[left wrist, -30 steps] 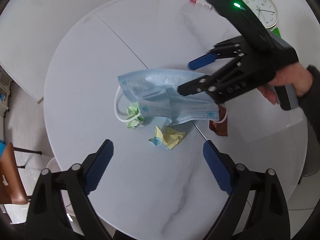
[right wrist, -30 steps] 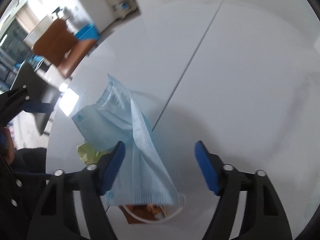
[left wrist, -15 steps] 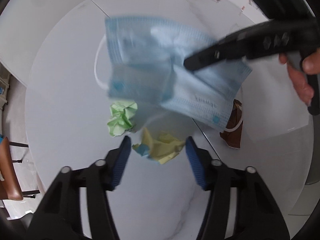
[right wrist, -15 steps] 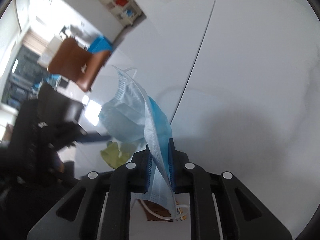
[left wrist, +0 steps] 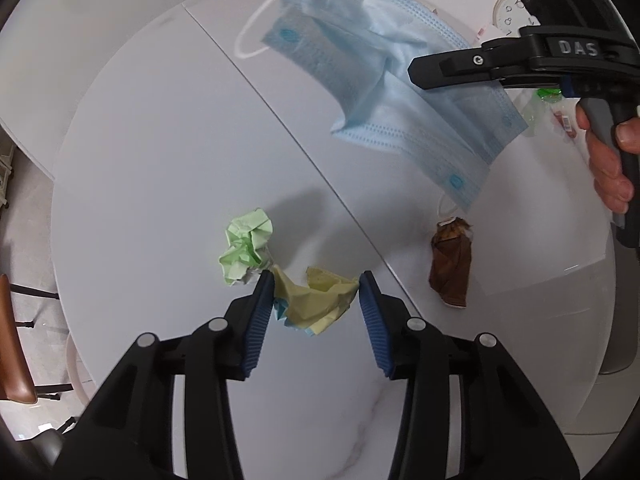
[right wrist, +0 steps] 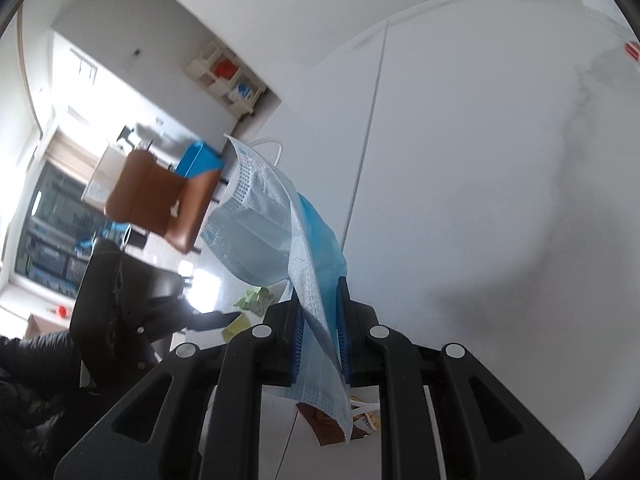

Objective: Collect trash
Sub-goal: 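Carry both to the wastebasket and open the left tool to drop the yellow paper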

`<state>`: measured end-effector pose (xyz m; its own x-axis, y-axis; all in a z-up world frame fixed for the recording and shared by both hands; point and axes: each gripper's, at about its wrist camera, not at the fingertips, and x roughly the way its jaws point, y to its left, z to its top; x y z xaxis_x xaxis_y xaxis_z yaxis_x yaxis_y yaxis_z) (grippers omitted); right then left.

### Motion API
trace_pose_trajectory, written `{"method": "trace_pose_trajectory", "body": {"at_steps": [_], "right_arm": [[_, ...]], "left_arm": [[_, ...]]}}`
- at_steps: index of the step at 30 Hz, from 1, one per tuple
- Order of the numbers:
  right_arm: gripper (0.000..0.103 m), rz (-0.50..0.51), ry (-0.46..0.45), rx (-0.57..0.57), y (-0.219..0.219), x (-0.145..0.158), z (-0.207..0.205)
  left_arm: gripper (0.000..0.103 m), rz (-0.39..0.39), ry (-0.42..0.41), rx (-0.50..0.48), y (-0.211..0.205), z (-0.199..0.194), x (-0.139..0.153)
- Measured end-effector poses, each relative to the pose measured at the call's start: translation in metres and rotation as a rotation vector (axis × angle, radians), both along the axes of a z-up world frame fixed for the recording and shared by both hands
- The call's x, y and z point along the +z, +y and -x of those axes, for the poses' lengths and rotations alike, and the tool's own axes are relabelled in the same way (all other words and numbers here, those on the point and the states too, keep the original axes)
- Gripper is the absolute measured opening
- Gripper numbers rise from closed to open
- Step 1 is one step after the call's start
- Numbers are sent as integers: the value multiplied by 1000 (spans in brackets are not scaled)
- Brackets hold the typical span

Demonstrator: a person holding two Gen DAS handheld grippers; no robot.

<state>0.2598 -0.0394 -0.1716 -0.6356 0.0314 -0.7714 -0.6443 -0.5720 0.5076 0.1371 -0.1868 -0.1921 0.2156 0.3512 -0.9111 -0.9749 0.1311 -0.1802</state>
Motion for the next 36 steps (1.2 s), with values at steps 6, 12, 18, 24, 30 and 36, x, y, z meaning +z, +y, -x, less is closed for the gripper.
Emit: {"method": "trace_pose_trajectory", "body": {"at_steps": [6, 12, 18, 24, 30, 36], "right_arm": [[15, -7, 18, -70, 3, 6, -16], [15, -32, 16, -98, -12, 18, -23], [16, -85, 21, -107, -43, 52, -10], [18, -115, 99, -75, -95, 81, 41], [18, -30, 101, -70, -129, 67, 124], [18, 8, 1, -55, -145, 46, 200]], "left_arm": [[43, -21, -7, -3, -14, 6, 9], [43, -64, -15, 10, -32, 30, 22], [43, -108, -16, 62, -56, 60, 43], [44, -49, 31, 223, -88, 169, 25], [45, 128, 73, 286, -100, 267, -54], [68, 273, 6, 314, -88, 316, -144]]}}
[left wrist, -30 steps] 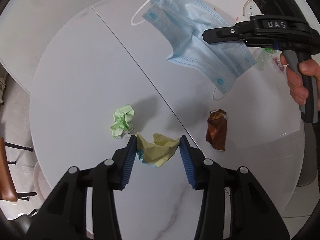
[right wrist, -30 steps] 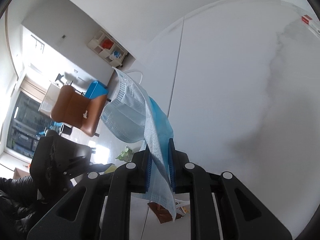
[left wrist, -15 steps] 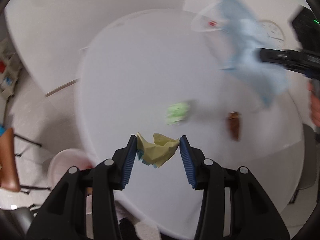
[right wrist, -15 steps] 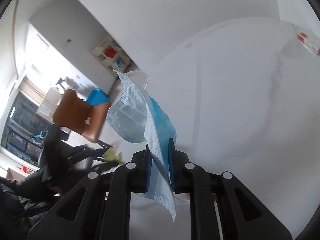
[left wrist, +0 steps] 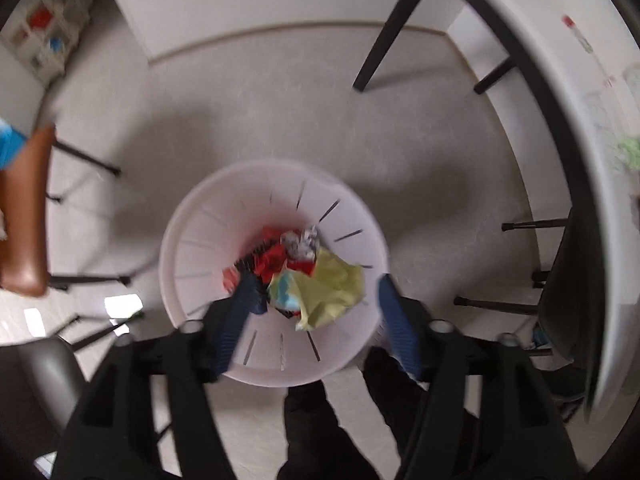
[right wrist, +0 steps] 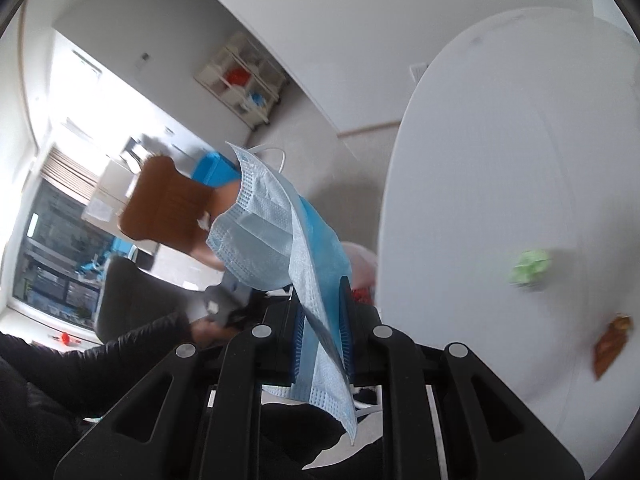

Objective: Collect trash
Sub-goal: 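Carry both to the wastebasket and open the left tool to drop the yellow paper, then grasp the hanging face mask with the left tool from the right tool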

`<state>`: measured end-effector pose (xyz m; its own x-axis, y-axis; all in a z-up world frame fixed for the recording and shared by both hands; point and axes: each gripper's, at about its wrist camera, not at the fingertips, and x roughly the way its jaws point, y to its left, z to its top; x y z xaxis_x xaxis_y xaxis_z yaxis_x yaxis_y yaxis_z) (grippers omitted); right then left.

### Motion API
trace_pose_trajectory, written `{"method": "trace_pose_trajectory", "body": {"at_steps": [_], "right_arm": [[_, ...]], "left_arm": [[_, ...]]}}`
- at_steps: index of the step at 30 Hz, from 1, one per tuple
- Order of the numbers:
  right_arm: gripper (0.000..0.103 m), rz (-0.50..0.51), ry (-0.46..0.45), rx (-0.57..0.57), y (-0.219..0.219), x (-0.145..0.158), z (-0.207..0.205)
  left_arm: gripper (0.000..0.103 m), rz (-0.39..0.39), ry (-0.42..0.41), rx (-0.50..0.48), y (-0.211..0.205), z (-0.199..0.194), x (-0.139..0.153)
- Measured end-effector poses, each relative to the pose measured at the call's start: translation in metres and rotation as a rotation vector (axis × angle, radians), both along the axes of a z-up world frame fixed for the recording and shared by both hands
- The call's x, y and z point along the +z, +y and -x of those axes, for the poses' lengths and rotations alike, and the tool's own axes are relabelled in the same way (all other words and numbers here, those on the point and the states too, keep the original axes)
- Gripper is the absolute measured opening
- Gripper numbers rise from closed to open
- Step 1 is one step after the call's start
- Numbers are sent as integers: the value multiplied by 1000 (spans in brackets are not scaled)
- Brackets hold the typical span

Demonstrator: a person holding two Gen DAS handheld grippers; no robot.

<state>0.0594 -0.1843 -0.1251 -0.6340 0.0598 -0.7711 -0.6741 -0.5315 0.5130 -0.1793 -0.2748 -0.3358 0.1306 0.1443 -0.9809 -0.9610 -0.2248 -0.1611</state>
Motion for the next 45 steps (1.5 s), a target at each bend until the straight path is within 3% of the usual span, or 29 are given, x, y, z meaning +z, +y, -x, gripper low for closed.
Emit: {"method": "trace_pose_trajectory", "body": {"at_steps": [6, 10, 12, 15, 18, 19, 21, 22, 24, 27, 29, 34, 37, 40, 45], "right_arm": [[18, -39, -172, 34, -8, -34, 69], [18, -111, -275, 100, -20, -58, 111], [18, -147, -317, 158, -27, -80, 138], [18, -169, -375, 219, -37, -116, 172], [18, -174, -413, 262, -50, -158, 203], [23, -166, -425, 269, -53, -175, 212], [44, -145, -434, 276, -59, -196, 222], [64, -129, -442, 278, -62, -207, 224], [76, -126, -454, 270, -66, -218, 228], [81, -116, -451, 254, -68, -211, 228], [85, -123, -424, 221, -64, -188, 220], [101, -215, -272, 58, -53, -94, 165], [101, -214, -172, -35, -46, -50, 120], [101, -235, -129, -86, -41, -32, 97], [101, -278, -186, -29, -42, -39, 106]], "left_arm": [[85, 27, -47, 40, -15, 23, -22], [86, 8, -47, 110, -42, 55, 7], [95, -28, 8, 169, -62, 74, 30], [95, -59, 100, 218, -94, 100, 63], [95, -40, 190, 237, -111, 117, 77], [95, -42, 216, 241, -118, 122, 85], [95, -47, 237, 248, -126, 127, 96], [95, -49, 238, 252, -126, 128, 99], [95, -59, 234, 262, -125, 128, 107], [95, -80, 220, 263, -120, 123, 116], [95, -100, 217, 249, -114, 115, 127], [95, -172, 220, 166, -92, 84, 158], [95, -225, 223, 118, -79, 61, 174], [95, -268, 204, 101, -69, 44, 184], [95, -291, 201, 108, -65, 40, 193]]}}
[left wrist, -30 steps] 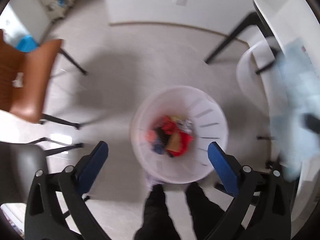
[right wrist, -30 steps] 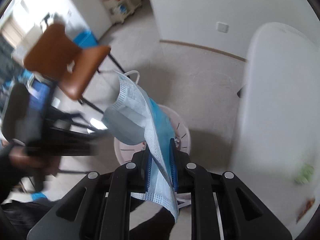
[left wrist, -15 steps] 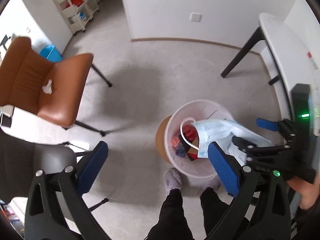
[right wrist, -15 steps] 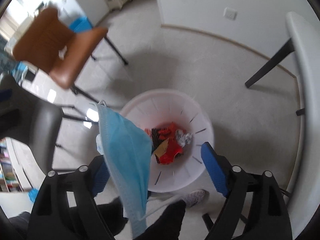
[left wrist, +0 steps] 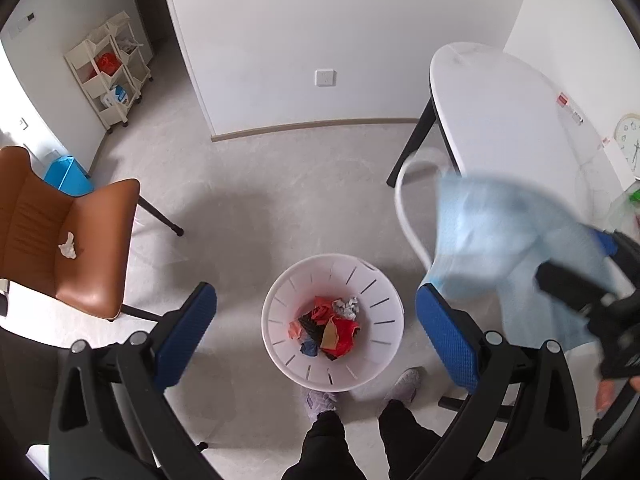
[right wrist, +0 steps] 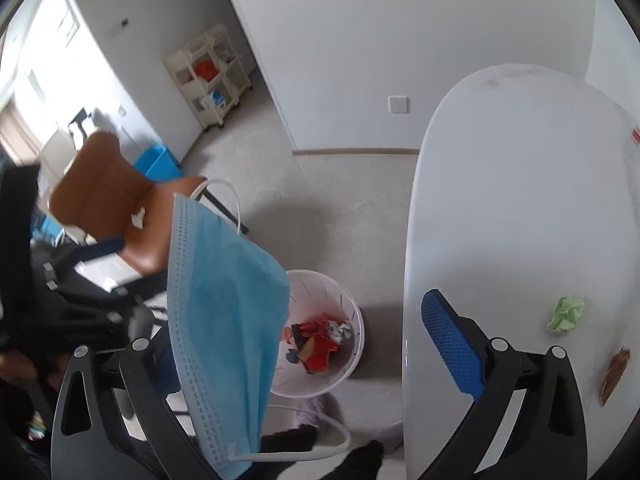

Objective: Collect trash
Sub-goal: 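Grasp the hanging face mask with the left tool from the right tool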

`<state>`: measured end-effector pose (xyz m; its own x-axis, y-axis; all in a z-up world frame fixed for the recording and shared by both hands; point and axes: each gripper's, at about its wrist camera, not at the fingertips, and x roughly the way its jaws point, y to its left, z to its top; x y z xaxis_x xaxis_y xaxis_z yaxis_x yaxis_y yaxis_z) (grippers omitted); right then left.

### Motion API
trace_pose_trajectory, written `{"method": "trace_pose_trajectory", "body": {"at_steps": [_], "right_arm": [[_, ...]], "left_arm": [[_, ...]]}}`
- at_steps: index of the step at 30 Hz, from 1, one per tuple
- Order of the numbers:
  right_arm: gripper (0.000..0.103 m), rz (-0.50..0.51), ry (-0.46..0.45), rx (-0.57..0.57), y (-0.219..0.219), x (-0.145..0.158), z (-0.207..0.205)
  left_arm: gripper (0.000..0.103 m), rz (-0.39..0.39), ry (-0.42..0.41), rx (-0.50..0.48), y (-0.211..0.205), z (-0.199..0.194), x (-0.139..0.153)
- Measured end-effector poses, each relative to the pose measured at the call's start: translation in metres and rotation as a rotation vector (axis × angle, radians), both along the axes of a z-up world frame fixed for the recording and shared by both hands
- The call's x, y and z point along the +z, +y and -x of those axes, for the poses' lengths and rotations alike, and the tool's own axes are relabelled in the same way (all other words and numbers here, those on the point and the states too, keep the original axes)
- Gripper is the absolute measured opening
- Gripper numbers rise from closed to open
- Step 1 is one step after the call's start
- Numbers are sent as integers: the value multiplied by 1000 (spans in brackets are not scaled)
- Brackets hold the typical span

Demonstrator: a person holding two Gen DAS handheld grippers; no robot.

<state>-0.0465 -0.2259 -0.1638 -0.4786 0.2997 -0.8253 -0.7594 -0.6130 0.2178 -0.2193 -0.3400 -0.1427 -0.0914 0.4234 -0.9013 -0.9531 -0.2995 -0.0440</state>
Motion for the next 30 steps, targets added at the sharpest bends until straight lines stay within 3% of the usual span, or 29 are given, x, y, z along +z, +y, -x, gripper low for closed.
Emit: {"method": "trace_pose_trajectory", "body": {"at_steps": [3, 6, 11, 17, 20, 22, 23, 24, 25, 27, 28, 30], "right_arm": [[101, 3, -15, 37, -2, -6, 8], [100, 11, -47, 123, 0, -14, 23], [100, 34, -70, 316, -7, -10, 35], [100, 72, -91, 468, -6, 2, 52], [100, 86, -91, 488, -4, 8, 59], [100, 88, -95, 500, -4, 10, 64], [100, 88, -98, 505, -4, 10, 67], [100, 87, -103, 510, -6, 10, 69], [100, 88, -105, 511, -7, 10, 70], [100, 93, -110, 508, -7, 7, 72], [101, 91, -115, 502, -8, 5, 73], [101, 92, -114, 491, -8, 4, 74]], "left_arm": [[95, -12, -10, 2, -5, 8, 4], [95, -46, -36, -61, -8, 14, 11], [95, -179, -16, -353, -10, 25, 30], [95, -147, -39, -694, -1, 19, 30], [95, -144, -87, -803, -2, 12, 23], [94, -155, -65, -825, -3, 8, 16], [86, -155, -58, -831, -2, 8, 13], [69, -151, -63, -837, -1, 7, 10], [59, -137, -88, -836, -1, 8, 5], [15, -118, -150, -830, 1, 11, 0], [11, -115, -183, -833, 1, 12, -3], [4, -127, -172, -836, -2, 12, -6]]}}
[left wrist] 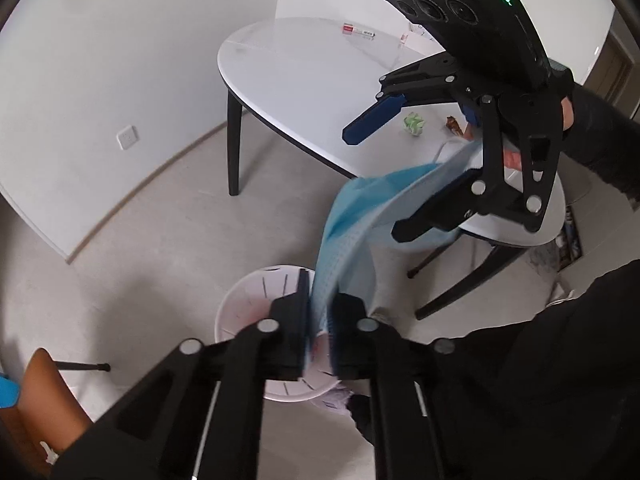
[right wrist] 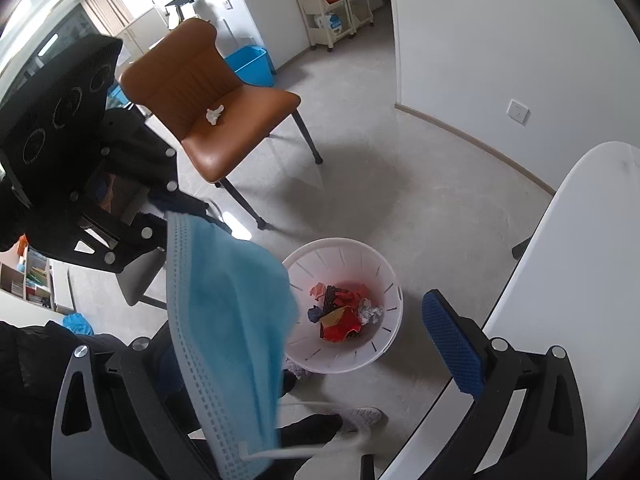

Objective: Collect trash
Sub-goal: 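Grasp the hanging face mask with the left tool from the right tool, then open the left tool to drop the face mask into the wastebasket, then grasp the green crumpled paper with the left tool while the right tool reaches the brown wrapper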

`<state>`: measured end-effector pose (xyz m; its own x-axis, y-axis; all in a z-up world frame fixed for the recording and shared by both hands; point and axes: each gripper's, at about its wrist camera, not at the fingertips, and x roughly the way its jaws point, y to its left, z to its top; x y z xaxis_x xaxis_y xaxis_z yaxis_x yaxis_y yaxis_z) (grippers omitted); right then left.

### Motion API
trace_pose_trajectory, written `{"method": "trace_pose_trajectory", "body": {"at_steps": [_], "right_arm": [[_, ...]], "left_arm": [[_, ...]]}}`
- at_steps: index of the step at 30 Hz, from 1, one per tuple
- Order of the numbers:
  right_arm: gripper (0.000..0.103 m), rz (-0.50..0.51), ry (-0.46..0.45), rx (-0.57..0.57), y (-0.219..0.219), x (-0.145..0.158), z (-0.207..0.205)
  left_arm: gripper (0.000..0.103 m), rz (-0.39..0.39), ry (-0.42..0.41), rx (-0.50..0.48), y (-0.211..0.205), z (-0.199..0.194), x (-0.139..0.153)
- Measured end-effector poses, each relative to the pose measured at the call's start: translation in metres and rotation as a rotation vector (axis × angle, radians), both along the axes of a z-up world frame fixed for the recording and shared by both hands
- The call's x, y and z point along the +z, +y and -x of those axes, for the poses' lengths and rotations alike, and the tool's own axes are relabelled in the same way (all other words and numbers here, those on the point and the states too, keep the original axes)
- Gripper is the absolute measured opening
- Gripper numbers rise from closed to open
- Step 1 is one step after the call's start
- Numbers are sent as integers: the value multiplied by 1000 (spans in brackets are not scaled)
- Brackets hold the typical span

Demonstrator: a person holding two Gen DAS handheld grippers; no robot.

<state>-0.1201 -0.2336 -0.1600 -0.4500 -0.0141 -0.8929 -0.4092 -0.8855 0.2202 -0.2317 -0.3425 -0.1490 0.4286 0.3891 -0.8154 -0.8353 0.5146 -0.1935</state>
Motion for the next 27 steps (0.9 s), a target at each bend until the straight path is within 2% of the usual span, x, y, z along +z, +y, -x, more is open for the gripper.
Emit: {"method": "trace_pose_trajectory", "body": {"at_steps": [6, 11, 14, 15, 16, 17, 18, 23, 27], "right_arm": [[101, 9, 16, -75, 2, 5, -16], [101, 1, 46, -162, -1, 19, -43], [101, -2, 51, -199, -3, 22, -55], [101, -2, 51, -209, -4, 21, -58], [101, 5, 53, -222, -6, 19, -63], [101, 12, 52, -230, -5, 18, -64], [101, 18, 48, -243, -6, 14, -68], [101, 49, 27, -278, -9, -2, -75], [101, 50, 40, -303, -12, -2, -79]], "left_arm": [[2, 70, 19, 54, 5, 11, -36], [2, 203, 1, 115, 21, 13, -93], [5, 311, 0, 158, 30, 7, -133], [21, 340, -6, 167, 31, 4, -143], [40, 381, -6, 194, 34, 1, -156], [65, 392, -9, 221, 33, -1, -164], [76, 382, -15, 244, 34, -1, -169], [78, 427, -29, 246, 35, -14, -190], [78, 410, -6, 277, 37, -12, -177]]}}
